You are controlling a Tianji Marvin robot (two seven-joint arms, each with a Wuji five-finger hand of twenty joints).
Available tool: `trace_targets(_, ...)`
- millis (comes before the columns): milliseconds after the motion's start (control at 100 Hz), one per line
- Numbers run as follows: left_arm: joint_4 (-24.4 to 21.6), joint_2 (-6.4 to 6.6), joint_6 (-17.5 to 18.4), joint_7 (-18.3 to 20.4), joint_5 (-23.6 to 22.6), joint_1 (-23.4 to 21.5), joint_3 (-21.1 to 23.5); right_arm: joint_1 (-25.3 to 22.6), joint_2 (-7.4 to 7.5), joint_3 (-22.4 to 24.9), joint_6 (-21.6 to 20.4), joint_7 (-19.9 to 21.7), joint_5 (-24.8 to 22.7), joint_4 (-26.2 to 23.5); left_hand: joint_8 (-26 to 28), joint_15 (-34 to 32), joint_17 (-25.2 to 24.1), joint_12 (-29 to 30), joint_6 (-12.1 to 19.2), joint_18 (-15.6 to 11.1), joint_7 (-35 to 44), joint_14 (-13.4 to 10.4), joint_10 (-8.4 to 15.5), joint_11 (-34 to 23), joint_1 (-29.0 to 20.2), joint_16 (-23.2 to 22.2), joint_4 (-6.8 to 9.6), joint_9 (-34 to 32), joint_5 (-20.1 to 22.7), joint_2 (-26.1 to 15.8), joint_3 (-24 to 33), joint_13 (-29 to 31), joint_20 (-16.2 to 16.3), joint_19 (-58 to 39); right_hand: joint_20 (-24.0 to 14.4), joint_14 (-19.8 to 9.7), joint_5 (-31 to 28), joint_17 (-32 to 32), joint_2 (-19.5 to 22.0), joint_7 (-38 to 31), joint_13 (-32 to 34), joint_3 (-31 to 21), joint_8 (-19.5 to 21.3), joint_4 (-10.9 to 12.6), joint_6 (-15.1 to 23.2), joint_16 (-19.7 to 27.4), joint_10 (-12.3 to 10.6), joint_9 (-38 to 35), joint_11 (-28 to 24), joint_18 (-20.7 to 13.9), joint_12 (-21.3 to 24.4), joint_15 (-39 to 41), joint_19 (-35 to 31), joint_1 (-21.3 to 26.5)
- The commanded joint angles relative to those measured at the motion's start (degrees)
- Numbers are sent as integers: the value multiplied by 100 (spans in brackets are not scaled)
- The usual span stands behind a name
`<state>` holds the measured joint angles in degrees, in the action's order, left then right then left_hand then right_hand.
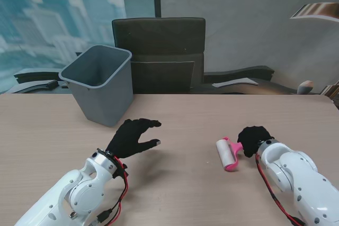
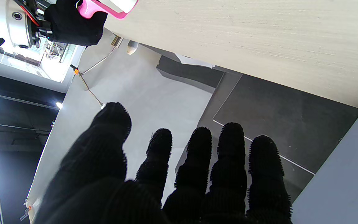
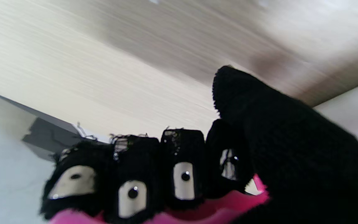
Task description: Replace a lint-roller refill
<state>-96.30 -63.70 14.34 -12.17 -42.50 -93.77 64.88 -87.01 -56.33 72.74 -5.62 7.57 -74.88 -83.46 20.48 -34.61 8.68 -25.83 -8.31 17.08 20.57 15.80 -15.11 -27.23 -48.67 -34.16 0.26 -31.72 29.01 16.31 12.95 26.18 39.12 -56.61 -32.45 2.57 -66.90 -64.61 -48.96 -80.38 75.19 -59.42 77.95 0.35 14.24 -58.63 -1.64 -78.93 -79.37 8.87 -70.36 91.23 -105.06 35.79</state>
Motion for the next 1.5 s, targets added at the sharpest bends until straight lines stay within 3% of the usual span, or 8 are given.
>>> trace_targets(0, -28, -16, 8, 72, -24, -49, 48, 7, -74, -194, -179, 174, 72, -179, 88, 37, -86, 97, -40, -73, -7, 0, -17, 38, -9, 59, 100, 124, 75, -222, 125, -134, 32, 0, -24, -2165, -198, -309, -60, -65, 84, -325, 141, -224, -48, -192, 292, -284, -75, -403, -71, 945, -696, 183)
trace_targets(320, -64, -9, 38, 35, -97, -139, 154, 201, -101, -804, -234, 552, 546, -464, 90, 37, -82, 97, -48, -73, 1, -5, -10, 36, 4, 59, 95, 118, 88, -228, 142, -131, 32, 0, -14, -2163, -170, -304, -40, -44, 85, -283, 153, -242, -51, -170, 297, -249, -48, -401, -75, 936, -681, 183)
trace_targets(530, -92, -4, 49, 22, -133, -187, 206, 223, -105, -912, -148, 510, 554, -443, 90, 32, -85, 96, -45, -73, 4, 0, -14, 34, 5, 56, 89, 113, 94, -225, 146, -125, 33, -2, -6, -2163, -169, -305, -39, -36, 85, -273, 164, -245, -51, -155, 303, -243, -39, -395, -81, 935, -669, 194)
trace_targets(880, -100, 0, 79, 19, -155, -205, 218, 54, -55, -475, 54, 366, -130, -197, 95, 23, -72, 90, -51, -67, 21, 2, -5, 22, 4, 52, 88, 89, 112, -214, 167, -107, 36, -9, -3, -2164, -170, -304, -39, -32, 84, -281, 174, -249, -51, -143, 305, -240, -35, -393, -86, 939, -669, 176)
trace_targets(1260, -106, 6, 73, 10, -207, -212, 230, -329, -26, 315, 706, 37, -1029, 29, 109, 8, -43, 82, -49, -63, 71, -18, 6, -3, -71, 51, 98, 48, 160, -117, 305, -71, 31, -20, 29, -2125, -147, -289, -48, -11, 84, -263, 187, -264, -54, -107, 338, -187, -4, -353, -88, 934, -607, 205)
trace_targets(1490, -94, 6, 61, 75, -136, -188, 210, -296, -25, 296, 753, -29, -1036, 84, 111, 6, -43, 85, -39, -52, 97, -14, 14, -4, -31, 54, 71, 5, 191, -120, 339, -43, 22, -19, 49, -2102, -142, -285, -50, 0, 82, -255, 195, -269, -67, -94, 359, -178, -3, -288, -89, 943, -582, 221)
